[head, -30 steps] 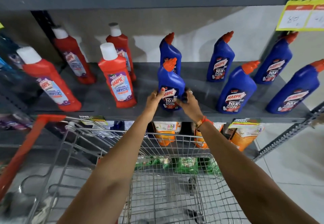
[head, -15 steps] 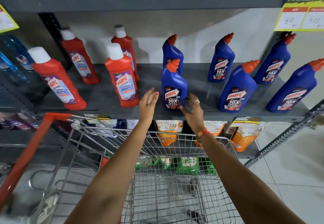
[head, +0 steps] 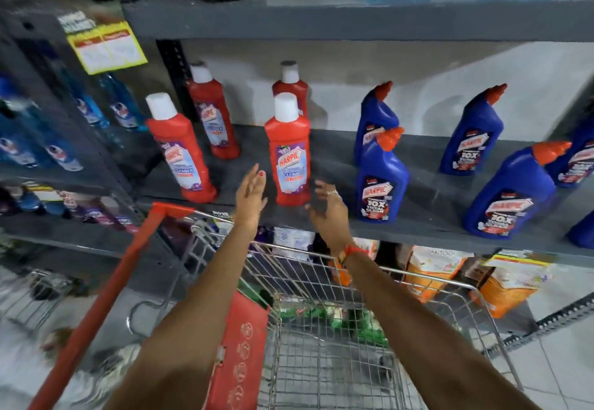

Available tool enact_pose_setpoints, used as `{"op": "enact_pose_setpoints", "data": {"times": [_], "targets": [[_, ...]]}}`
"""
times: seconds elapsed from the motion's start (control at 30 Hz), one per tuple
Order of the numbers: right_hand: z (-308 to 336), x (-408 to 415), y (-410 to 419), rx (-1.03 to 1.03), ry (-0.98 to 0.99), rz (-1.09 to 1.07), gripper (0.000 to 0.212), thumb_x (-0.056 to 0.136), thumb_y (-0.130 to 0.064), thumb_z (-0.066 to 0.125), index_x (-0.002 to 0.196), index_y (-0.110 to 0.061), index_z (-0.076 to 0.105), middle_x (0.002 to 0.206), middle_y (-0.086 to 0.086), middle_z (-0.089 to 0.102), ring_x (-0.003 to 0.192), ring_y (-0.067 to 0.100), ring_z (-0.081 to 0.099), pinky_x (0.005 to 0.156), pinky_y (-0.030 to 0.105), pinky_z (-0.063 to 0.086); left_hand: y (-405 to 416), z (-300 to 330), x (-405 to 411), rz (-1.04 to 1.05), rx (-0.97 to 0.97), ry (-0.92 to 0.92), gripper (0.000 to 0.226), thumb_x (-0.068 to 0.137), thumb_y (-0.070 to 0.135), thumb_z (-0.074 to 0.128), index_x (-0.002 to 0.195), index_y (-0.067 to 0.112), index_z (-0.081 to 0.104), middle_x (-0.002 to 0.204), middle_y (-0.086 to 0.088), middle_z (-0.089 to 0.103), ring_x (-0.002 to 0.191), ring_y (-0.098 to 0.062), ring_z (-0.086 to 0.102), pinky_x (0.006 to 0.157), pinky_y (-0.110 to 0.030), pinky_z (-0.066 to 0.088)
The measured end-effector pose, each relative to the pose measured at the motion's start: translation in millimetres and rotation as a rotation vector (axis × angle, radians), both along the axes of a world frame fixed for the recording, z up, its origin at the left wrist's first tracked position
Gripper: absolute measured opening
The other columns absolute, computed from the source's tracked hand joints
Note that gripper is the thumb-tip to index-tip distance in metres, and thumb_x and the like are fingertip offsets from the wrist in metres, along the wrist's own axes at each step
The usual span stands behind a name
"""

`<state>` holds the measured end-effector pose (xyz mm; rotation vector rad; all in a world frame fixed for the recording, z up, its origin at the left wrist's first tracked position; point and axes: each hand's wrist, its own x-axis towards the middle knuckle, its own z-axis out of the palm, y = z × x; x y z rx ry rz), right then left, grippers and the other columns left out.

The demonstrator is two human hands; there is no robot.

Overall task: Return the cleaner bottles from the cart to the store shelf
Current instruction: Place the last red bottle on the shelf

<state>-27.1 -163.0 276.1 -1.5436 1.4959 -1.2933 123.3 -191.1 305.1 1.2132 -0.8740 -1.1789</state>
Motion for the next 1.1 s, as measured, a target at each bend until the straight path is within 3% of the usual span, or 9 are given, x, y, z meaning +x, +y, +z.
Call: {"op": "enact_pose_setpoints", "data": {"times": [0.17, 0.27, 0.3, 0.43, 0.6, 0.77, 0.87, 0.97, 1.1], "targets": [[9, 13, -58, 0.126, -0.176, 0.136, 0.065, 0.073, 0.001, 0.070, 0.129, -0.006, 0.038, 0.128, 0.021, 0.056, 0.112, 0.027, 0.057, 0.097, 0.039, 0.050, -23, 19, -3, -0.205, 0.018, -0.015, 0.047, 0.093, 0.022, 0.042, 0.139, 0.020, 0.029, 0.147, -0.006, 0.037, 0.130, -0.023, 0.038, 0.106, -0.042, 0.034], [-21, 13, -82, 0.175, -0.188, 0.127, 0.065, 0.068, -0.017, 0.071, 0.126, -0.014, 0.042, 0.124, 0.020, 0.060, 0.113, 0.033, 0.059, 0.099, 0.057, 0.046, -28, 21, -4, -0.243, -0.009, -0.058, 0.044, 0.093, 0.014, 0.043, 0.136, 0.012, 0.034, 0.135, -0.008, 0.047, 0.112, -0.019, 0.046, 0.070, -0.016, 0.051], [-24, 14, -81, 0.173, -0.197, 0.109, 0.062, 0.069, -0.015, 0.071, 0.125, -0.014, 0.044, 0.123, 0.019, 0.061, 0.112, 0.033, 0.059, 0.098, 0.057, 0.046, -29, 21, -4, -0.250, -0.004, -0.061, 0.043, 0.093, 0.014, 0.043, 0.135, 0.011, 0.036, 0.130, -0.008, 0.049, 0.109, -0.018, 0.046, 0.067, -0.017, 0.051], [-1, 29, -61, 0.171, -0.177, -0.015, 0.049, 0.076, -0.008, 0.070, 0.121, -0.009, 0.048, 0.120, 0.017, 0.062, 0.101, 0.024, 0.061, 0.094, 0.041, 0.050, -37, 16, 9, -0.275, 0.078, -0.068, 0.038, 0.092, 0.020, 0.045, 0.129, 0.009, 0.043, 0.124, -0.012, 0.053, 0.111, -0.023, 0.049, 0.092, -0.041, 0.039], [2, 39, -58, 0.141, -0.138, -0.016, 0.046, 0.078, -0.006, 0.068, 0.118, -0.001, 0.047, 0.121, 0.018, 0.060, 0.096, 0.017, 0.055, 0.065, 0.004, 0.048, -38, 17, 22, -0.274, 0.085, -0.107, 0.038, 0.093, 0.022, 0.043, 0.127, 0.004, 0.044, 0.134, -0.020, 0.050, 0.107, -0.026, 0.050, 0.095, -0.046, 0.040], [8, 47, -50, 0.157, -0.177, 0.007, 0.047, 0.080, -0.006, 0.067, 0.121, 0.000, 0.045, 0.125, 0.018, 0.058, 0.100, 0.016, 0.053, 0.071, 0.009, 0.048, -32, 17, 29, -0.282, 0.078, -0.119, 0.040, 0.093, 0.021, 0.043, 0.129, 0.003, 0.043, 0.134, -0.021, 0.050, 0.113, -0.032, 0.052, 0.091, -0.044, 0.041], [12, 49, -43, 0.174, -0.193, 0.018, 0.046, 0.081, -0.006, 0.066, 0.122, 0.000, 0.045, 0.126, 0.019, 0.057, 0.100, 0.016, 0.052, 0.082, 0.022, 0.046, -26, 19, 30, -0.280, 0.069, -0.131, 0.040, 0.093, 0.020, 0.043, 0.128, 0.002, 0.043, 0.133, -0.022, 0.050, 0.108, -0.029, 0.053, 0.088, -0.044, 0.042], [12, 51, -41, 0.172, -0.195, 0.034, 0.049, 0.081, -0.005, 0.065, 0.124, -0.001, 0.043, 0.127, 0.020, 0.056, 0.100, 0.016, 0.052, 0.074, 0.014, 0.047, -23, 19, 33, -0.277, 0.064, -0.148, 0.040, 0.093, 0.020, 0.044, 0.128, 0.002, 0.043, 0.133, -0.022, 0.050, 0.111, -0.032, 0.053, 0.088, -0.044, 0.043], [15, 55, -38, 0.195, -0.233, 0.033, 0.050, 0.081, -0.003, 0.064, 0.126, -0.002, 0.042, 0.128, 0.019, 0.056, 0.101, 0.016, 0.051, 0.087, 0.028, 0.045, -20, 20, 32, -0.254, 0.056, -0.133, 0.038, 0.093, 0.019, 0.044, 0.127, 0.002, 0.045, 0.134, -0.021, 0.050, 0.105, -0.024, 0.051, 0.087, -0.044, 0.043]]}}
